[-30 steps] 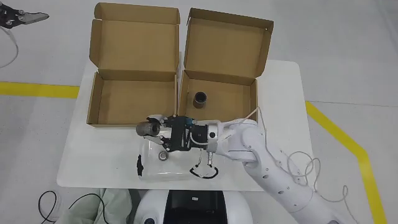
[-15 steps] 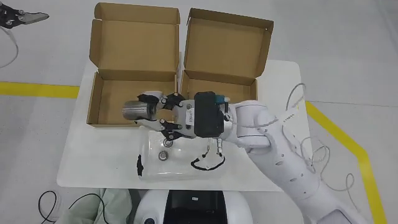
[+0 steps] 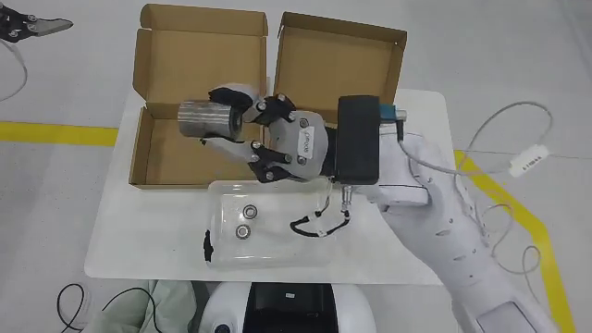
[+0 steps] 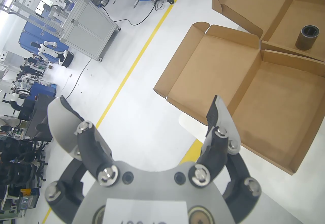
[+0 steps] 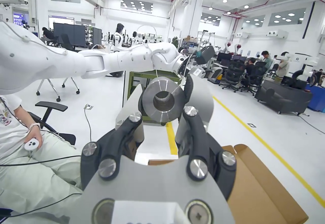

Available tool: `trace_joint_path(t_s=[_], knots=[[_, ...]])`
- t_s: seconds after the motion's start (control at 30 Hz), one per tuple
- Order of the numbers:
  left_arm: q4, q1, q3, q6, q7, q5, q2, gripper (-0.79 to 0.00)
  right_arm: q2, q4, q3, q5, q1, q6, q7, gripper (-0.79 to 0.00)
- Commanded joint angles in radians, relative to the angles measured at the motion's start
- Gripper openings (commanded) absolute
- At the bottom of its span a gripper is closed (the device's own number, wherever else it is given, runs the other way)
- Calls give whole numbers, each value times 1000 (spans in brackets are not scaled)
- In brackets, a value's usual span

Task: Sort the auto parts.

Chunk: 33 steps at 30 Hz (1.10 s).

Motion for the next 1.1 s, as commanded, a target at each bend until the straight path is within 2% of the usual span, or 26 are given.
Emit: trace_joint_path(t_s=[0.0, 0.27, 0.4, 0.77, 1.07], knots=[[0, 0, 0, 0, 0, 0, 0, 0, 0, 1, 8, 5, -6, -8, -18, -785], [0, 0, 0, 0, 0, 0, 0, 0, 3, 17, 25, -9, -53, -51, -56, -785], [0, 0, 0, 0, 0, 0, 0, 0, 8, 25, 26, -72, -99, -41, -28, -785], [0, 0, 0, 0, 0, 0, 0, 0, 26, 43, 46, -259, -234, 39, 2, -785], [0, 0, 0, 0, 0, 0, 0, 0, 42, 41, 89, -383, -335, 211, 135, -785]])
